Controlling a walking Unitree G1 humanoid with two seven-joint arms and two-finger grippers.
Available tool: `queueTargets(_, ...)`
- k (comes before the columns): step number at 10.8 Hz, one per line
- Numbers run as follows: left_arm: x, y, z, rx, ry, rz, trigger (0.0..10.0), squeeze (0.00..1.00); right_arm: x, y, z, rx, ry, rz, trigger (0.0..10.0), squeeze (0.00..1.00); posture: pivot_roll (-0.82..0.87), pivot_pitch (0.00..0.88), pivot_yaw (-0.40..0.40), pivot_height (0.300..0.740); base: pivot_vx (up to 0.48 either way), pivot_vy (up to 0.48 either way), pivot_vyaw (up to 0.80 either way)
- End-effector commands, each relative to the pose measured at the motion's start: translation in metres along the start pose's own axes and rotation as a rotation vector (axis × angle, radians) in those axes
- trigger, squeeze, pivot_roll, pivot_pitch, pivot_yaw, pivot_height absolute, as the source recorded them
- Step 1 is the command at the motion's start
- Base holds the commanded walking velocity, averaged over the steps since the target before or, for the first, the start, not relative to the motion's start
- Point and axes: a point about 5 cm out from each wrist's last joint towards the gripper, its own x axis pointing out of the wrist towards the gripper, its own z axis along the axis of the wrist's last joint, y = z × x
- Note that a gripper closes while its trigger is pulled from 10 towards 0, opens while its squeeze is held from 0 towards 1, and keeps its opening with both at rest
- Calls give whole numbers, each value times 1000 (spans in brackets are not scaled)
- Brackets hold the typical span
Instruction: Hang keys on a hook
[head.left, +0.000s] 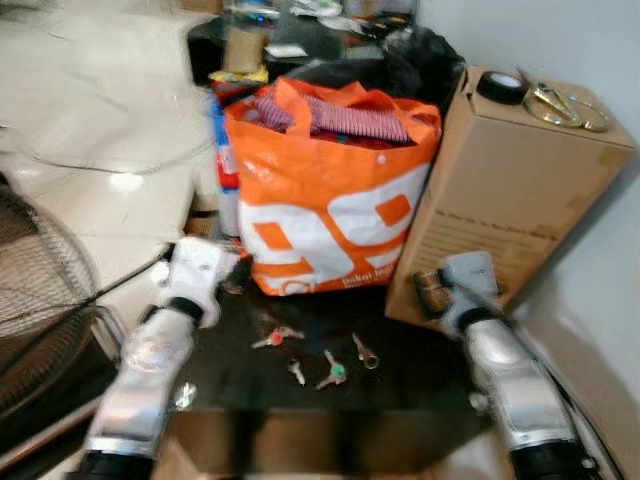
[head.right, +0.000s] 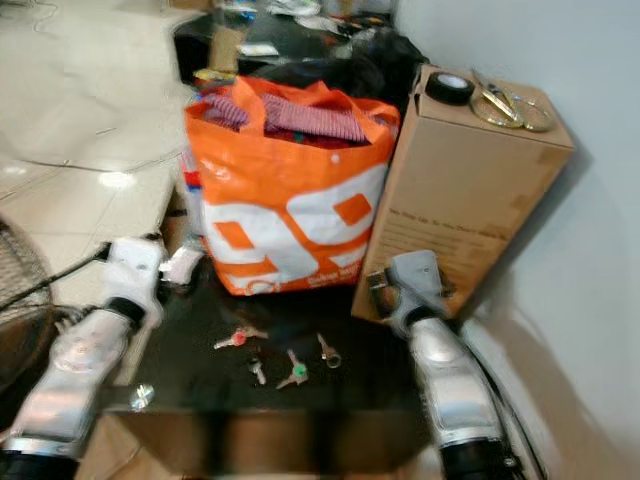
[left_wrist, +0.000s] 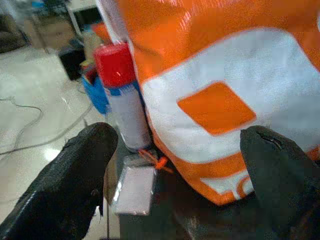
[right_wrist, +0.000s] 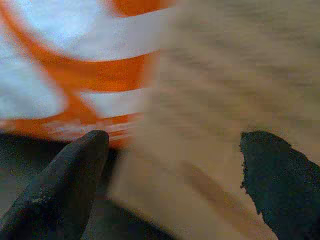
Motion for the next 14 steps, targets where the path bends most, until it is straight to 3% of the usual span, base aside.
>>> queueTargets(1,0,-7,-2,-11,20,-60,10000,0,-1,-3,-1,-3,35,37,10000,0,-7,0,-64,740,0,0,0)
queueTargets(2,0,-10,-8,3,68,-151,10000,0,-1,-2,-8,-26,119,96,10000,0,-14,0,-63,740,0,0,0)
queueTargets(4,-6,-17,-22,57,153,-334,10000,0,5,7,-9,-37,182,200,10000,0,-44,0,-56,740,0,0,0)
queueTargets(6,-16,-26,-35,145,202,-502,10000,0,21,28,-17,-128,272,319,10000,0,-72,0,-63,740,0,0,0)
queueTargets(10,-40,-42,-46,156,250,-679,10000,0,17,44,-64,-120,451,411,10000,0,-112,0,-58,740,0,0,0)
queueTargets(11,-44,-42,-46,148,252,-694,10000,0,15,47,-68,-101,453,427,10000,0,-115,0,-56,740,0,0,0)
queueTargets(12,-46,-42,-46,147,259,-710,10000,0,14,54,-73,-24,461,429,10000,0,-110,0,-56,740,0,0,0)
queueTargets(13,-47,-41,-46,149,266,-716,10000,0,14,58,-77,23,476,418,8863,0,-102,0,-57,740,0,0,0)
queueTargets(14,-49,-41,-46,151,271,-722,10000,0,14,61,-82,59,491,400,6235,0,-98,0,-56,740,0,0,0)
